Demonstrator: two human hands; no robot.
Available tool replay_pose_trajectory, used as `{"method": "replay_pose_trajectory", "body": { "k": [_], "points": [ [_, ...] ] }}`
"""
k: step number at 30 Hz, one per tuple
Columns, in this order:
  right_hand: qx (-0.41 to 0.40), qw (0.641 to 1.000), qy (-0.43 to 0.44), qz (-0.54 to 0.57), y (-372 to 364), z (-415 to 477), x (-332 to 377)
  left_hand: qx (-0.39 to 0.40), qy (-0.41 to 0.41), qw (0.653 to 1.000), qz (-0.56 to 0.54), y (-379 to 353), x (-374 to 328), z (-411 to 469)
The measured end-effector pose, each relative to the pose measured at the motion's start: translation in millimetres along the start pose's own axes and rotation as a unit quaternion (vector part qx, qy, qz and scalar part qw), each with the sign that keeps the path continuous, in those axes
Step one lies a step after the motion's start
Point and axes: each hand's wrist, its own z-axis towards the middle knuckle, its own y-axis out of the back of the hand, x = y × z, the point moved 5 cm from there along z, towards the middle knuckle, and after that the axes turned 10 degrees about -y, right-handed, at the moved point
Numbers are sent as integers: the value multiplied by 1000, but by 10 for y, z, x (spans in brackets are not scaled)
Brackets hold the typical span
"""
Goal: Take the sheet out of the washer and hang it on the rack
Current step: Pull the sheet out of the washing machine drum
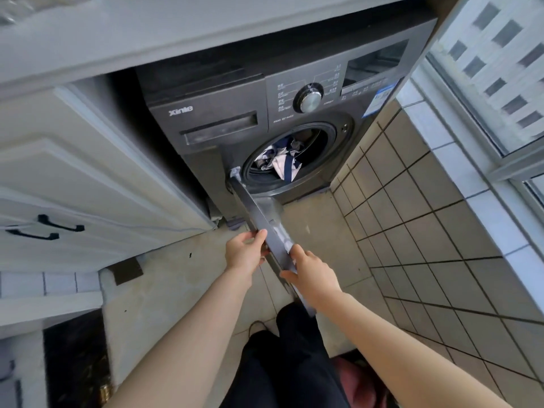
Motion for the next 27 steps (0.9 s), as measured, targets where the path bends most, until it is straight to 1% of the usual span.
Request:
{"method": "replay_pose_trajectory", "body": {
  "k": [6,10,13,17,21,24,27],
  "points": [
    [85,992,-10,88,-374,40,282,-30,-85,991,97,459,-23,-18],
    [142,978,-42,145,-576,153,455,-40,-102,986,126,689,6,31],
    [183,970,-35,158,-717,198,594,-50,-122,980,147,820,22,48],
    [186,970,-8,159,-873,181,788,-55,-157,969,183,931,50,13],
    [180,973,10,144,-914,191,898,-57,-174,964,191,1019,65,-30],
    [181,974,22,132,-892,206,933,-71,-199,952,222,1057,41,-62],
    [177,973,22,144,-847,230,882,-80,-210,943,244,1061,17,-90]
  ]
}}
